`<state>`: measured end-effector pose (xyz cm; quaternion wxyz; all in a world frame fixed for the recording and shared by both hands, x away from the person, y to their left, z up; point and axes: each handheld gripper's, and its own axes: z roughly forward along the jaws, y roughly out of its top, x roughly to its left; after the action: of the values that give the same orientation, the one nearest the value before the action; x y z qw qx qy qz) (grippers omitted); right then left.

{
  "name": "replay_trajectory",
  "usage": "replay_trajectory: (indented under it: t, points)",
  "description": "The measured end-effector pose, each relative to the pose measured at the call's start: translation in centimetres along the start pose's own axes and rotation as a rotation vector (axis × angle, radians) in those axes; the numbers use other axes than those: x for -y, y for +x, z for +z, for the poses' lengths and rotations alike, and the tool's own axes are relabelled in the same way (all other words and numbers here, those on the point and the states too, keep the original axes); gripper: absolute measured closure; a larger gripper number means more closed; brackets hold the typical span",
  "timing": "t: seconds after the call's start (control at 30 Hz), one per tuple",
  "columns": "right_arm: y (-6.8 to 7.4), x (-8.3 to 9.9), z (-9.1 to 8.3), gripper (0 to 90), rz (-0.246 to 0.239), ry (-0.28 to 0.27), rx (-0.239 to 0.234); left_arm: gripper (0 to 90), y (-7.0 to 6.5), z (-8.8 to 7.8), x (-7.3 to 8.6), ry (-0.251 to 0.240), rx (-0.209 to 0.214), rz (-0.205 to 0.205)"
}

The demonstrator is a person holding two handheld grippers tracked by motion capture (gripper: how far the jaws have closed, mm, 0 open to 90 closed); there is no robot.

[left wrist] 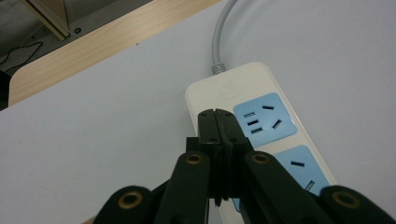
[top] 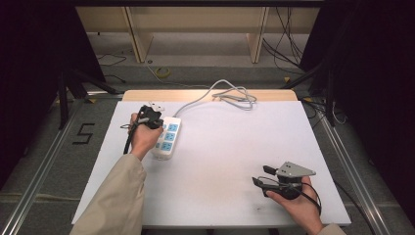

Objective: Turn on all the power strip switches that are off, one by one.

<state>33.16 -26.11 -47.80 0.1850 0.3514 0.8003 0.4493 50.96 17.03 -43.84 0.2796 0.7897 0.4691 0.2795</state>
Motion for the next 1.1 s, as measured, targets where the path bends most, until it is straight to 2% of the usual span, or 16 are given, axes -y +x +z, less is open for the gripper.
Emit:
replay_trajectory:
  t: [0.17,0.5,0.73,0.93,1.1]
  points:
    - [0.0,0.0,0.0,39.2,-0.001,0.000,0.000,89.7,0.1,0.6,-0.2,0.018,0.001,-0.008]
    - [0.0,0.0,0.0,39.2,-0.001,0.000,0.000,89.7,0.0,1.4,-1.1,0.021,0.011,-0.017]
    - [-0.1,0.1,0.0,39.2,0.001,0.002,-0.001,89.7,0.2,2.5,-0.8,0.034,0.023,-0.040]
    - [-0.1,0.1,0.0,39.2,0.001,0.003,-0.002,89.7,0.3,2.8,-0.7,0.058,0.019,-0.031]
    - [-0.1,0.1,0.0,39.2,0.000,0.003,-0.001,89.7,0.2,2.8,-0.7,0.062,0.029,-0.042]
